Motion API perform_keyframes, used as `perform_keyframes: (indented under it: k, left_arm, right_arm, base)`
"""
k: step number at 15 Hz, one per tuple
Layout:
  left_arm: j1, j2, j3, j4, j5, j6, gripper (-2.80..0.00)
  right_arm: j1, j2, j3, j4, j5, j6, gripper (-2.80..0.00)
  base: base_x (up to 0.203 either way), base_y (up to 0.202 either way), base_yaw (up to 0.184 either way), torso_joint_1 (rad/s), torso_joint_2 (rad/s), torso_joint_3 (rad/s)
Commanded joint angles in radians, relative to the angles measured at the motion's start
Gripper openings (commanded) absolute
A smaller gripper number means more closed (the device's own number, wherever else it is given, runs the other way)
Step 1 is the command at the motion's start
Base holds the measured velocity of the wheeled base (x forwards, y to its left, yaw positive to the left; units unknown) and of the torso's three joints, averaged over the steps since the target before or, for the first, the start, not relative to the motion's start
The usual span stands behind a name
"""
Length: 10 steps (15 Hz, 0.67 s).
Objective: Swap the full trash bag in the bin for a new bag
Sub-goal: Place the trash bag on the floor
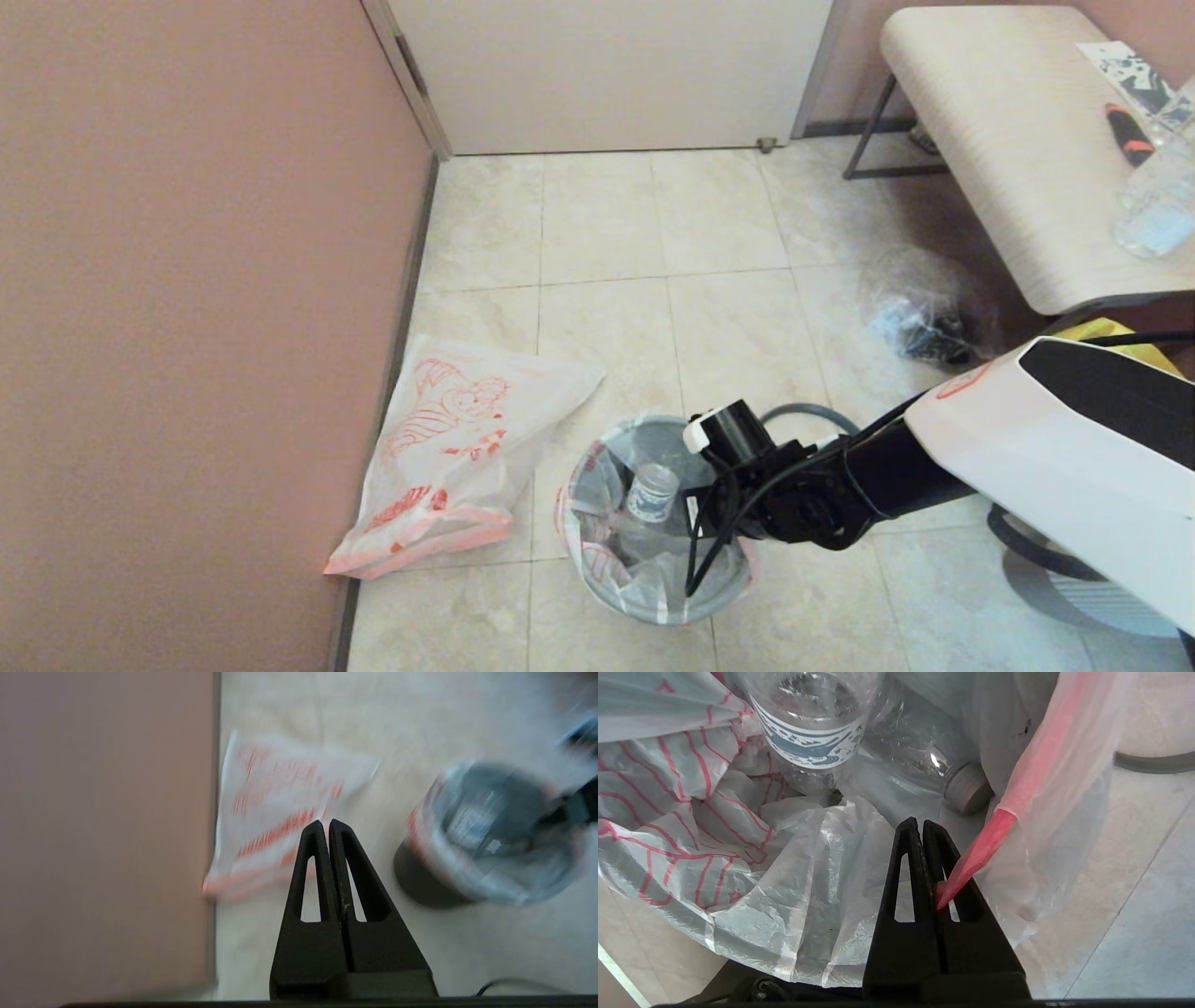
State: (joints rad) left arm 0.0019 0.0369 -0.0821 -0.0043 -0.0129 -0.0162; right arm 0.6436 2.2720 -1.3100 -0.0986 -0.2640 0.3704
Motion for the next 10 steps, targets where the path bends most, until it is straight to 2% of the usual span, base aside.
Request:
perform_keyframes:
  k: [1,3,5,6,8,10]
  left_arm:
    - [0.001,0.183,-0.147,-0.004,-0.032,-0.010,-2.80]
    - [0.000,0.425,-0.279,-0.005,-0.129,-0.002,-2.80]
    - [-0.025,0.688,-0.359,-0.005,-0.236,0.054,-2.80]
    - [-0.059,0.810,-0.381,-0.006,-0.264,0.074,-2.80]
    - [-0.147,1.068,-0.417,-0.020,-0.279,0.102,-2.80]
    - [-0.213,1.327,-0.447,-0.087,-0.264,0.115,-2.80]
  right_arm:
    - [0.001,0.012,0.000,-0.003,-0.001,0.002,-2.80]
    - [0.001,0.014,-0.008,-0.007,0.000,0.002,-2.80]
    - [-0.001,0.020,-0.023,-0.007,0.003,0.004,-2.80]
    - [-0.001,0.023,-0.029,-0.007,0.003,0.004,-2.80]
    - [0.000,0.020,-0.037,-0.007,0.005,0.004,-2.80]
    - [0.004,0.019,-0.038,-0.007,0.005,0.004,-2.80]
  base:
    - [0.000,0.000,0.000,0.000,0.00,0.000]
    - [0.000,0.000,0.000,0.000,0.00,0.000]
    - [0.000,0.000,0.000,0.000,0.00,0.000]
    - [0.000,0.000,0.000,0.000,0.00,0.000]
    - [0.000,0.000,0.000,0.000,0.00,0.000]
    - [0.000,0.000,0.000,0.000,0.00,0.000]
